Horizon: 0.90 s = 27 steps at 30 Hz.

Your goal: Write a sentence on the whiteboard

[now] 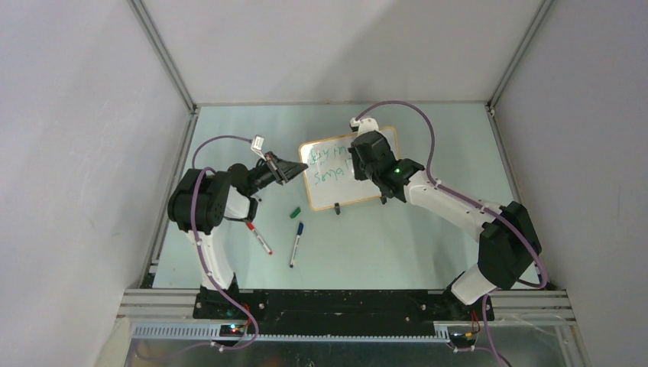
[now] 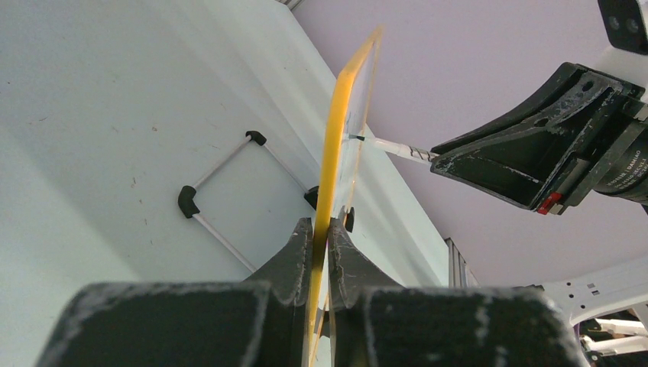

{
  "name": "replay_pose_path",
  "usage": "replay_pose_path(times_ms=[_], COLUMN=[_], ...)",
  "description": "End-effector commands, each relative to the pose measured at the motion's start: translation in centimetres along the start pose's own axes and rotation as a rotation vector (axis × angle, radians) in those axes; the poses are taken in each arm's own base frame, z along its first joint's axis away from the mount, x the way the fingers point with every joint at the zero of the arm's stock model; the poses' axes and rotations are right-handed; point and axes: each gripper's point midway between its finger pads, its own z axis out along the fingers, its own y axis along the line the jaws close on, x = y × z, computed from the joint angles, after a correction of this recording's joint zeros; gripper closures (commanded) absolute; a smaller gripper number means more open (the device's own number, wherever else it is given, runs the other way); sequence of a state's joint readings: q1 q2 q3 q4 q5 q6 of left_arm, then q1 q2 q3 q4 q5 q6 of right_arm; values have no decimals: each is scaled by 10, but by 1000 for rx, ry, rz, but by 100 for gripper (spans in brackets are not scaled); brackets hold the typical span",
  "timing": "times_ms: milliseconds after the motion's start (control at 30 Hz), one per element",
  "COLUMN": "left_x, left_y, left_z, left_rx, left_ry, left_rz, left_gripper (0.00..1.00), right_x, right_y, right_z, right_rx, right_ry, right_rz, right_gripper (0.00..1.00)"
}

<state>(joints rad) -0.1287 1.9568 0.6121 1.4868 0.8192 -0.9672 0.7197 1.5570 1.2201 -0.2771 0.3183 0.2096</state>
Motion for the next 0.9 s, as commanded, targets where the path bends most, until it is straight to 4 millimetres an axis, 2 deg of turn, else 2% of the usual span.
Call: replay_pose_path(times_ms=[0,867], left_x=[-9,-8], left_y=[-15,-16], left_z=[5,5], left_rx=[59,60], left_ry=[-10,-9], left_rz=[57,59], left_gripper=[100,100], right_x=[-9,26], right_y=[-3,-3], right_z=[0,-13], right_rx=[29,36], right_ry=[-8,59], right_rz=[20,9], right_gripper=[100,100])
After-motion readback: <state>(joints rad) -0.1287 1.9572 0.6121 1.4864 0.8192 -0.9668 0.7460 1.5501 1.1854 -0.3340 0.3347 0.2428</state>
